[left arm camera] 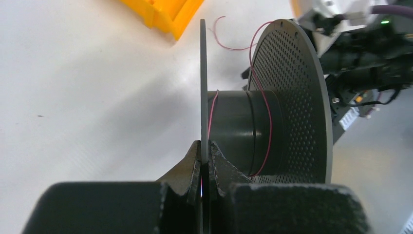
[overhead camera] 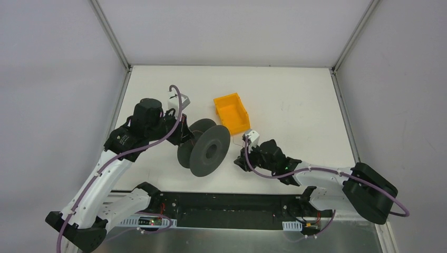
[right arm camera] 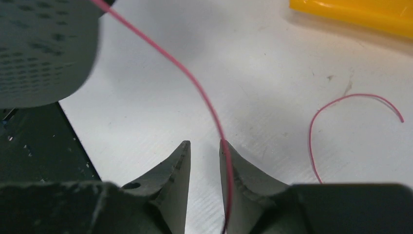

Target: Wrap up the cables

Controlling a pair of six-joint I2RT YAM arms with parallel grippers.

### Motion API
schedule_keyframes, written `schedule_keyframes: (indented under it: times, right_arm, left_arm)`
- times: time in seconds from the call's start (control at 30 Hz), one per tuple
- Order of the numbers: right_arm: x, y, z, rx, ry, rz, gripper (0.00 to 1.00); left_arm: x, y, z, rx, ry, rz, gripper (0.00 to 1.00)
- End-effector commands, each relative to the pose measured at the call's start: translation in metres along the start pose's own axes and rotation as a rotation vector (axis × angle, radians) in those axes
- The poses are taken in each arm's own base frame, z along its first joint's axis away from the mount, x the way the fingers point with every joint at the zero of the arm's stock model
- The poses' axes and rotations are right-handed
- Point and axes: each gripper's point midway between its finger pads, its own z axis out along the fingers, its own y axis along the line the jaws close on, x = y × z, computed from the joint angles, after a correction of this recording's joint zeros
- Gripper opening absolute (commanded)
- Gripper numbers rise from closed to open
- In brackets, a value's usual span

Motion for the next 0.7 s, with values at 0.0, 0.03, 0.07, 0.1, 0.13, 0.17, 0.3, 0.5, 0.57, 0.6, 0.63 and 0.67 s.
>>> schedule_keyframes:
  times: [0.0,0.03,0.07,0.1,0.13,0.17,0.3,0.5,0.57,0.6,0.63,0.67]
  right_arm:
    - [-0.007,-0.011,0.010,0.071,-0.055,0.080,0.29]
    - [-0.005,-0.013,0.011,0.083,-0.050,0.089,0.27]
    - [-0.002,-0.014,0.011,0.090,-0.045,0.096,0.26]
    - [-0.002,-0.015,0.011,0.097,-0.047,0.102,0.23]
    - [-0.001,-0.017,0.010,0.103,-0.051,0.109,0.19]
    - [0.000,-0.017,0.009,0.106,-0.054,0.112,0.15]
    - [-0.005,-0.031,0.005,0.181,-0.092,0.118,0.05]
    - [-0.008,-0.016,0.007,0.113,-0.094,0.123,0.00]
    - [-0.005,-0.009,0.010,0.097,-0.080,0.110,0.00]
    - [-0.002,-0.004,0.012,0.087,-0.066,0.098,0.00]
    - [0.001,0.001,0.014,0.074,-0.055,0.086,0.01]
    - [0.003,0.006,0.017,0.064,-0.044,0.078,0.01]
  left_arm:
    - [-0.037,-0.034,-0.019,0.146,-0.119,-0.035,0.00]
    - [-0.038,-0.036,-0.021,0.153,-0.123,-0.041,0.00]
    - [-0.039,-0.037,-0.023,0.162,-0.126,-0.049,0.00]
    - [-0.040,-0.038,-0.025,0.168,-0.130,-0.060,0.00]
    - [-0.042,-0.038,-0.027,0.175,-0.134,-0.071,0.00]
    - [-0.043,-0.037,-0.028,0.179,-0.135,-0.089,0.00]
    - [-0.050,-0.037,-0.030,0.239,-0.144,-0.174,0.00]
    - [-0.073,-0.026,-0.031,0.264,-0.239,-0.294,0.00]
    - [-0.085,-0.018,-0.031,0.269,-0.292,-0.362,0.00]
    - [-0.092,-0.012,-0.033,0.268,-0.326,-0.402,0.00]
    - [-0.098,-0.008,-0.033,0.278,-0.357,-0.444,0.00]
    - [-0.103,-0.004,-0.034,0.287,-0.388,-0.482,0.00]
